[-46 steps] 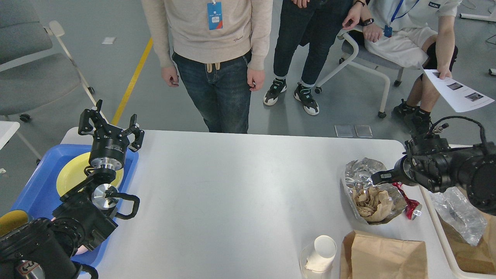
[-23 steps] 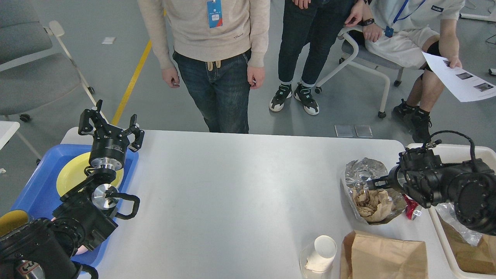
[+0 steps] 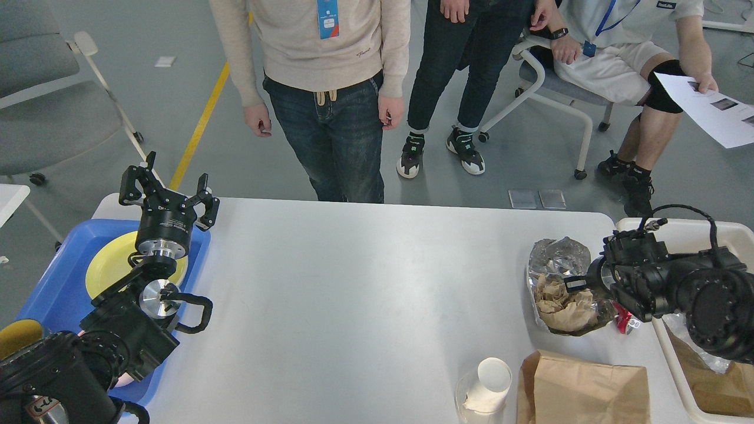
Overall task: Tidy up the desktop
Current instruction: 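Lower the right gripper and grasp the clear plastic snack bag, then lift the snack bag with the right gripper and drop it in the white bin, then move the right gripper down toward the red wrapper, then close the right gripper on the red wrapper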
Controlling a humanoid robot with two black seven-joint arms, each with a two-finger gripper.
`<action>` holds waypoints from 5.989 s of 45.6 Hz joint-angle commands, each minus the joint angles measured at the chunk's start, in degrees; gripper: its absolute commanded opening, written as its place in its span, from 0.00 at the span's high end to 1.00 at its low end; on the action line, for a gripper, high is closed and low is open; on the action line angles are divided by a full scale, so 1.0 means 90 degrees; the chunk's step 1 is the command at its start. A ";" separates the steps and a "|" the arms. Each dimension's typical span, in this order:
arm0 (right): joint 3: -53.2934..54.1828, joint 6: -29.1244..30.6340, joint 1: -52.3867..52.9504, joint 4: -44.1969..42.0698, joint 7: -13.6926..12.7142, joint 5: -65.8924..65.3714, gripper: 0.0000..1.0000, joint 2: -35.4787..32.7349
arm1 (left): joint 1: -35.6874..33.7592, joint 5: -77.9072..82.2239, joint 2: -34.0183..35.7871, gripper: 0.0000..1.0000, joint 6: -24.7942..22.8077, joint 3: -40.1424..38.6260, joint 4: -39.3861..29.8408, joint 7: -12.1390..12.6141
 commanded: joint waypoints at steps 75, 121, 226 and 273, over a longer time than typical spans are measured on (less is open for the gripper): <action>0.0721 0.1665 0.1886 0.0093 -0.0038 0.0069 1.00 -0.3241 | 0.0009 -0.0001 0.0009 0.03 0.0000 0.0000 0.0000 0.0000; 0.2606 -0.0006 -0.0627 -0.1832 -0.0038 0.0088 0.00 -0.2392 | 0.0000 -0.0001 0.0009 0.03 0.0000 0.0000 0.0000 0.0000; 0.0878 -0.0543 -0.1378 -0.1441 -0.0028 -0.1103 0.04 0.0177 | 0.0000 -0.0001 -0.0001 0.03 0.0000 0.0000 0.0000 0.0000; 0.0887 0.0373 0.1051 0.0792 0.0020 -0.1103 1.00 -0.0847 | 0.0000 -0.0001 -0.0001 0.03 0.0000 0.0000 0.0000 0.0000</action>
